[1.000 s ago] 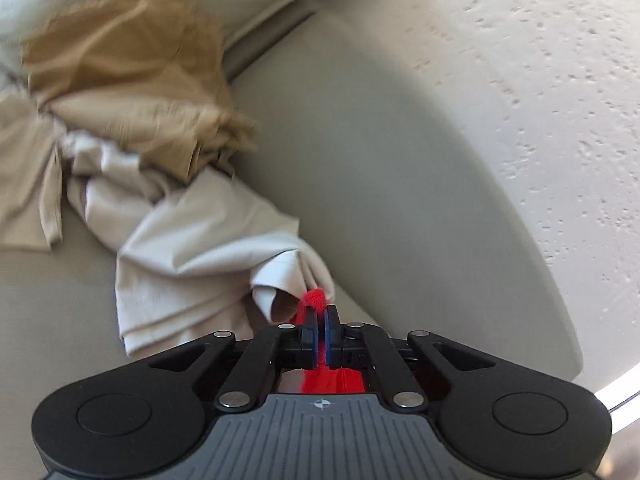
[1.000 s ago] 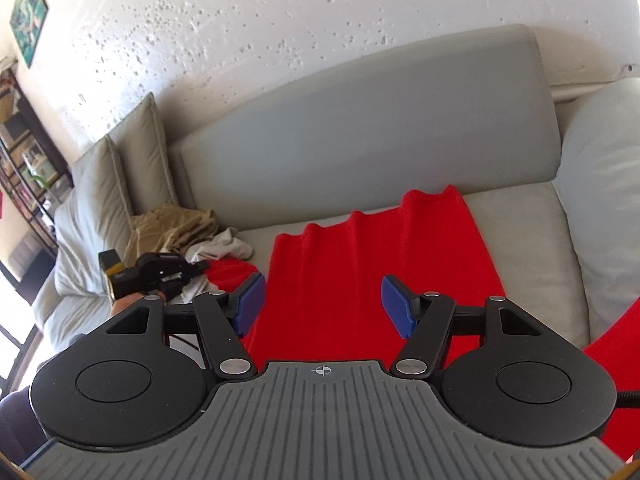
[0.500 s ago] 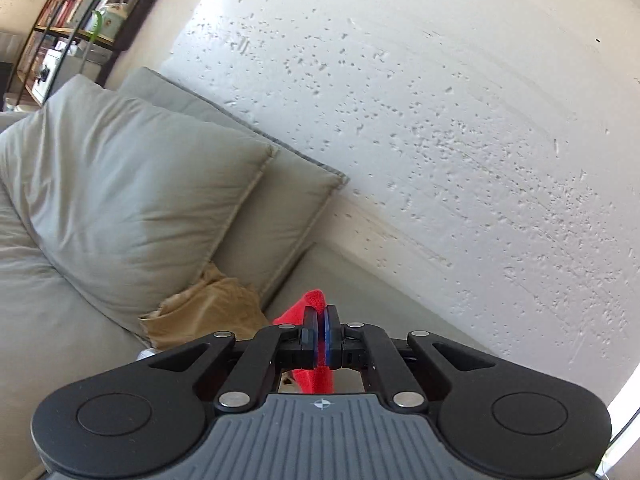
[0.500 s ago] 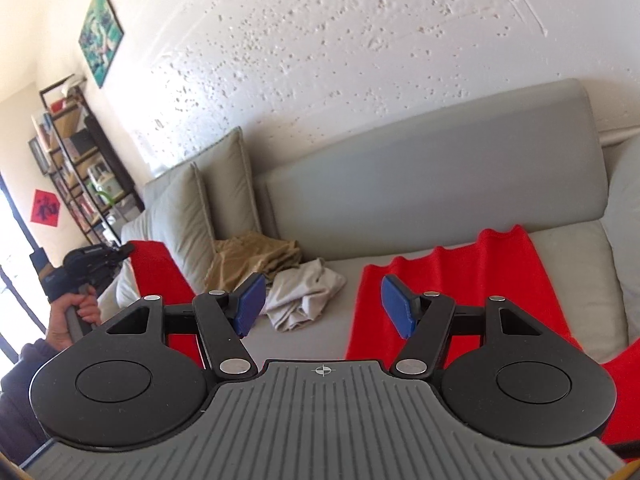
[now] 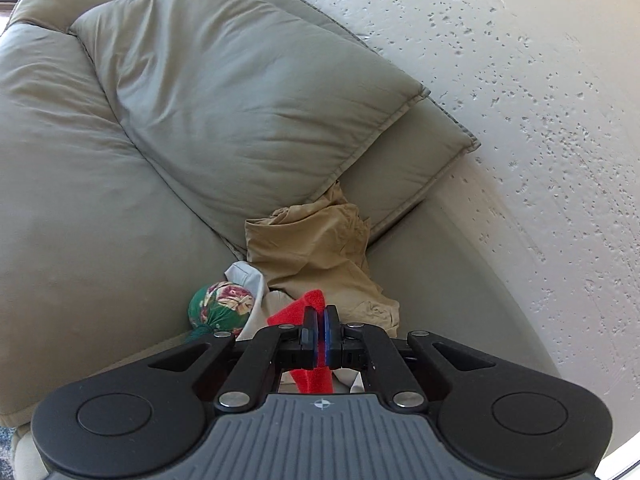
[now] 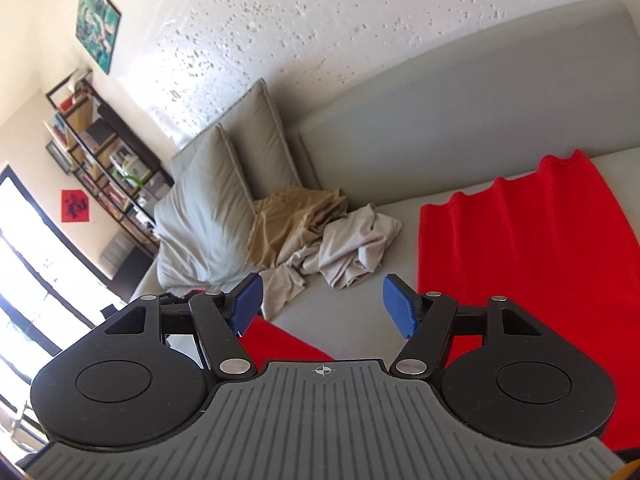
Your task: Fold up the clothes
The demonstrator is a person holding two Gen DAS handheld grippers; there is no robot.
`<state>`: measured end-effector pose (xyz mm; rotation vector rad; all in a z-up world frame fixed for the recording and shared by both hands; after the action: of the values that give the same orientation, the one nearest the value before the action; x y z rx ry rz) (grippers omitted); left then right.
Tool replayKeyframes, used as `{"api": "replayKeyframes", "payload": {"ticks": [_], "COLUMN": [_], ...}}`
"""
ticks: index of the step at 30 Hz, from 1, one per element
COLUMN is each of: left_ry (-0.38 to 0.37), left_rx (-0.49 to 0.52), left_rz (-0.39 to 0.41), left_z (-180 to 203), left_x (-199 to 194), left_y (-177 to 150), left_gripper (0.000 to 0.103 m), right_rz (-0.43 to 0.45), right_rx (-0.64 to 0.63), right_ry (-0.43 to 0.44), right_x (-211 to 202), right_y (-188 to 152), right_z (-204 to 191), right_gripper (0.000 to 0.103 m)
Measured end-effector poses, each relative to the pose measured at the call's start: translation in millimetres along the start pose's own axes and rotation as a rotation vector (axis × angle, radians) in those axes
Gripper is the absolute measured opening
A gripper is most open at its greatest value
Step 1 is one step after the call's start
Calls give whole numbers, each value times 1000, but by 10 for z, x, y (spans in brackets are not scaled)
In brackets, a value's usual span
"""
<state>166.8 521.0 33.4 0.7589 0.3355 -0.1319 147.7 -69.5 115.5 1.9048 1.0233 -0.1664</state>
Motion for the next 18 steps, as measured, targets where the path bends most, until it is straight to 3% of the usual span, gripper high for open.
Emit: {"api": "replayKeyframes", "payload": {"ticks": [4, 12, 14, 16, 18], "left_ry": [6, 260, 297, 328, 370], "left_rx": [6, -75, -97, -105, -75], "left_rz": [6, -98, -101, -106, -137], "left_z": [-141, -817, -903, -906, -841], "left_x": [229, 626, 594, 505, 406], "left_y": [-25, -384, -433, -425, -409], "left_gripper": [2, 2, 8, 22, 30], "right_rz": [-1, -88, -96, -103, -111], "right_rx": [-23, 0, 10, 20, 30], "right_ry": [-31, -26, -20, -14, -8], "right_x": [120, 403, 384, 365, 347], "right_y": [11, -84, -93, -102, -110], "right_z": [-14, 40, 56, 72, 88], "right_gripper": [68, 68, 68, 69, 70]}}
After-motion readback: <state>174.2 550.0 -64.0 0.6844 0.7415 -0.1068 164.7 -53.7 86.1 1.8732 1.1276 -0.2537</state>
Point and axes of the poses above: each gripper's, at about its wrist camera, not at the fingertips, and x roughly the way its jaws point, z to its right, y to its top, the point moved 1 cm from there along x, roughly the way its jaws point, and after that the axes turned 5 degrees about -y, right-handed, at the moved point
